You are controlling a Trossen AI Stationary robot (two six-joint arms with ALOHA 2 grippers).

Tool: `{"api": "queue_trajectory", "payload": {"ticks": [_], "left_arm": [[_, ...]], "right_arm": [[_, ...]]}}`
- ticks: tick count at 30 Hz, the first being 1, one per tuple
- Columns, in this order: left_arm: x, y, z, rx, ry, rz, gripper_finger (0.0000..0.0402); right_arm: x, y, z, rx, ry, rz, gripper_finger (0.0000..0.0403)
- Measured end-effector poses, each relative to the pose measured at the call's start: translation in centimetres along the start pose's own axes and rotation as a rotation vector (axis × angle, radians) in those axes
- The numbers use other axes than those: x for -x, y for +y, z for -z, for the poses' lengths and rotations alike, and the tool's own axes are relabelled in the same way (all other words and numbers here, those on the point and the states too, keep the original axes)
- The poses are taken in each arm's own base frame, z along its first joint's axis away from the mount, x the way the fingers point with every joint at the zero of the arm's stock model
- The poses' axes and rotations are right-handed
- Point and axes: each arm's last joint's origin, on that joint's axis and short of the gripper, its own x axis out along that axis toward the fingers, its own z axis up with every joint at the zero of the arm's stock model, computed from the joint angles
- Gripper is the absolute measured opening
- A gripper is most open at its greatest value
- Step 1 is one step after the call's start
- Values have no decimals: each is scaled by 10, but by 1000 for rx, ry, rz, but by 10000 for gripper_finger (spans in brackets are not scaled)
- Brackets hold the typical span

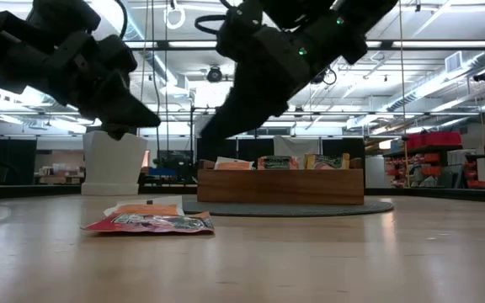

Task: Pick & Place Tea
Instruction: Put the white tea bag into the left section of the wooden organizer

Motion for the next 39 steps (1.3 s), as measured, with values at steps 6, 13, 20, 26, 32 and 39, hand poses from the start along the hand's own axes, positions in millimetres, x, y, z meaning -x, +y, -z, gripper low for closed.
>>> {"api": "queue_trajectory", "payload": {"ticks": [6, 13, 20, 26, 32, 39], "left_arm": [[-4, -1, 6, 73, 55, 36, 48], [-17, 3, 28, 146, 212, 59, 128], [-37, 2, 35, 161, 268, 41, 199], [-62, -11, 35, 80, 332, 116, 207], [-79, -19, 38, 58, 395, 131, 192], [-85, -20, 36, 27, 410, 106, 159]], "right_arm": [[9, 0, 0, -33, 42, 19, 141], [9, 1, 4, -49, 87, 18, 141], [10, 1, 7, -57, 118, 19, 142], [10, 1, 9, -63, 141, 20, 142], [10, 2, 11, -79, 164, 20, 142], [10, 7, 11, -72, 164, 10, 142]]}}
